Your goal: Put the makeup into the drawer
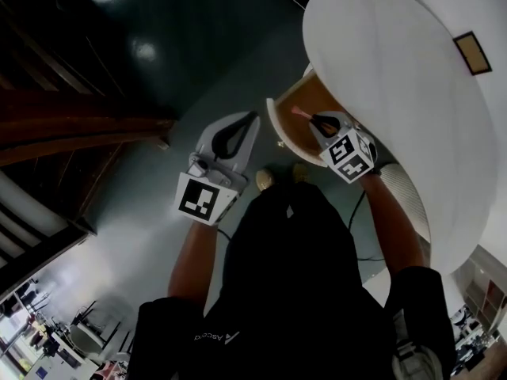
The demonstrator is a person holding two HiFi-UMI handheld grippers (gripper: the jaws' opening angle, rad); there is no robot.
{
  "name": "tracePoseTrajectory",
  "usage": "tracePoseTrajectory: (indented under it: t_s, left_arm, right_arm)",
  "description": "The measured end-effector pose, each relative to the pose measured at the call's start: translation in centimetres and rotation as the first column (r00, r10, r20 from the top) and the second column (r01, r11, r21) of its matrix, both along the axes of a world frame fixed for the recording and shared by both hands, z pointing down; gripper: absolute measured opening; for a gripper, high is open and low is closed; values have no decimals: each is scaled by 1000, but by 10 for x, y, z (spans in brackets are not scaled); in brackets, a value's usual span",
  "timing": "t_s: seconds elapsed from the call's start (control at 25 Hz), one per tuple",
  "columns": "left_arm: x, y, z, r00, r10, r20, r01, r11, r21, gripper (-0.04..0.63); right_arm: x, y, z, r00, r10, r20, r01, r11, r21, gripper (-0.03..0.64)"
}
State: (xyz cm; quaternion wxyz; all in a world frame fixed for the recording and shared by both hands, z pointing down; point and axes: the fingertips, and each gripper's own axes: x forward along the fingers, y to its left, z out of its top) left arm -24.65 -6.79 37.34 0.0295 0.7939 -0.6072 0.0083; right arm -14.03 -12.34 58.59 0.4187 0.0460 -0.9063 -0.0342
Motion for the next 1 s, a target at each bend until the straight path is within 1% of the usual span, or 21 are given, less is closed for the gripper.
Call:
tracePoseTrajectory:
  t_s: [0.16,0.32,0.52,0.72,1.0]
  left_arm:
    - [-19,-7,-1,999,-47,2,47,999,1,11]
    - [-32,-13,1,997,-82,-7,82,996,-30,11]
    - [-41,-14,12,993,-116,-33,113,990,-81,11]
    - [-53,-11,22,988,-148,-32,143,983,-111,11]
    - [-64,-7,42,984,-178,-32,171,974,-151,11]
  right_arm:
    - [-13,-11,19,995,-61,-77,60,998,-12,52]
    - [-23,-22,37,986,-95,-137,93,995,-23,52]
    - [-31,-21,69,966,-147,-215,140,989,-50,52]
    - [-38,-28,95,953,-139,-268,127,990,-61,52]
    - [-41,-33,130,934,-152,-323,122,986,-111,52]
